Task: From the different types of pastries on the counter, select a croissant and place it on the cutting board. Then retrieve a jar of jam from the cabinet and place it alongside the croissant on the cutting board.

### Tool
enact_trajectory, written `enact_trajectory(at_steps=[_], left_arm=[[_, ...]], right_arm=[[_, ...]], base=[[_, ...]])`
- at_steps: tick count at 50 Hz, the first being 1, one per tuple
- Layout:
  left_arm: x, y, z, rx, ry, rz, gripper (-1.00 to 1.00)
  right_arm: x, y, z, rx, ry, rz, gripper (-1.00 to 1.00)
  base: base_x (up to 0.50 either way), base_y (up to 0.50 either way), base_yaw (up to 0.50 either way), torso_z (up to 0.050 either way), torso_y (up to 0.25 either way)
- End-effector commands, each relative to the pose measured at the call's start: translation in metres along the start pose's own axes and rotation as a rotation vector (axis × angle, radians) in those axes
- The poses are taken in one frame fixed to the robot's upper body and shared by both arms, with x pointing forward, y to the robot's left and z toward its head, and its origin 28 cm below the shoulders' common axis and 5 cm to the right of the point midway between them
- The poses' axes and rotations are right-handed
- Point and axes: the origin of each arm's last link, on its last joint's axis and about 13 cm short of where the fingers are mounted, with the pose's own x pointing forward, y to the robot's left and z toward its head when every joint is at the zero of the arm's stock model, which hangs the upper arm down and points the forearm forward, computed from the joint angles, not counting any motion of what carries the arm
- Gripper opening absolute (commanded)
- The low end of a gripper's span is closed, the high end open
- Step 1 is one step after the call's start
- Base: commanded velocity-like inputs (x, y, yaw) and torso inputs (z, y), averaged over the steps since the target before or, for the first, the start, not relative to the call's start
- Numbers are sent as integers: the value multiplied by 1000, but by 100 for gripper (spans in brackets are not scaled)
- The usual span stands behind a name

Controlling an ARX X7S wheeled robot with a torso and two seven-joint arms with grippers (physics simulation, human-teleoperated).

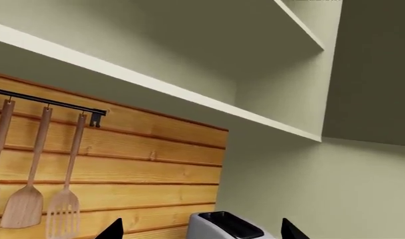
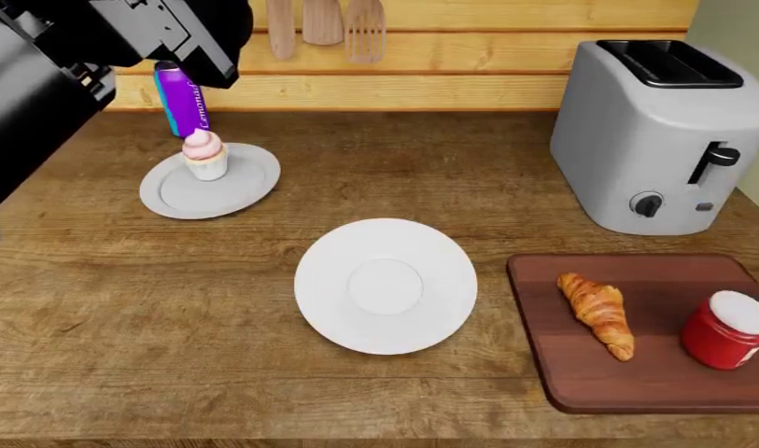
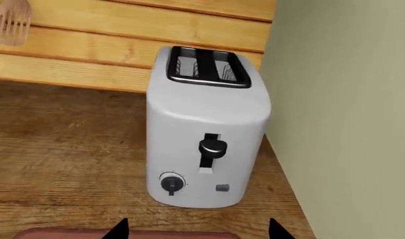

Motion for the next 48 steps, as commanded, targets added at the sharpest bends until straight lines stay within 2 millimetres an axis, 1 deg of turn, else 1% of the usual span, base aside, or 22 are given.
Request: enact_trajectory(at_steps=[1, 4, 7, 10, 15, 18, 20, 22, 23, 24, 26, 29, 31, 33, 34, 38, 41, 45, 46, 48], left_arm=[[1, 2, 0, 4, -4, 4, 100], [1, 3, 0, 4, -5, 5, 100], [1, 4, -1, 5, -4, 7, 100], [0, 2, 0, 7, -5, 10, 100], [-2, -1, 2, 8, -8, 12, 100], [-2, -2, 2, 7, -9, 11, 100], [-1, -1, 1, 6, -10, 11, 100], [0, -1, 1, 5, -10, 9, 100], [0, -1, 1, 4, -11, 8, 100], [0, -2, 1, 4, -11, 7, 100], [-1, -3, 2, 4, -12, 5, 100], [-1, -4, 3, 4, -14, 6, 100], [-1, -5, 3, 5, -15, 5, 100], [0, -5, 3, 6, -16, 5, 100], [0, -4, 3, 7, -16, 4, 100], [2, 0, 2, 8, -17, 4, 100], [3, 1, 1, 9, -19, 4, 100], [3, 2, 2, 10, -22, 5, 100], [2, 1, 2, 11, -22, 5, 100], [2, -1, 3, 12, -22, 4, 100]], right_arm=[[8, 22, 26, -4, -112, -14, 100], [13, 39, 33, -5, -138, -26, 100], [14, 48, 38, -8, -162, -34, 100], [10, 50, 45, -12, -202, -47, 100], [0, 48, 65, -20, -288, -84, 100], [-11, 39, 81, -30, -343, -117, 100], [-24, 21, 93, -33, -378, -139, 100], [-46, -7, 104, -35, -408, -158, 100], [-62, -25, 109, -37, -421, -167, 100], [-78, -39, 114, -40, -432, -176, 100], [-107, -60, 122, -41, -451, -192, 100], [-145, -79, 132, -44, -474, -212, 100], [-164, -85, 137, -48, -487, -225, 100], [-176, -86, 143, -49, -501, -237, 100], [-180, -86, 146, -51, -507, -243, 100], [-181, -78, 158, -58, -538, -260, 100], [-179, -74, 162, -58, -550, -262, 100], [-181, -71, 166, -55, -573, -267, 100], [-180, -70, 167, -54, -576, -268, 100], [-169, -63, 169, -53, -582, -268, 100]], base=[[0, 0, 0, 0, 0], [0, 0, 0, 0, 0], [0, 0, 0, 0, 0], [0, 0, 0, 0, 0], [0, 0, 0, 0, 0], [0, 0, 0, 0, 0], [0, 0, 0, 0, 0], [0, 0, 0, 0, 0], [0, 0, 0, 0, 0], [0, 0, 0, 0, 0], [0, 0, 0, 0, 0], [0, 0, 0, 0, 3], [0, 0, 0, 0, 0], [0, 0, 0, 0, 0], [0, 0, 0, 0, 0], [0, 0, 0, 0, 0], [0, 0, 0, 0, 0], [0, 0, 0, 0, 0], [0, 0, 0, 0, 0], [0, 0, 0, 0, 0]])
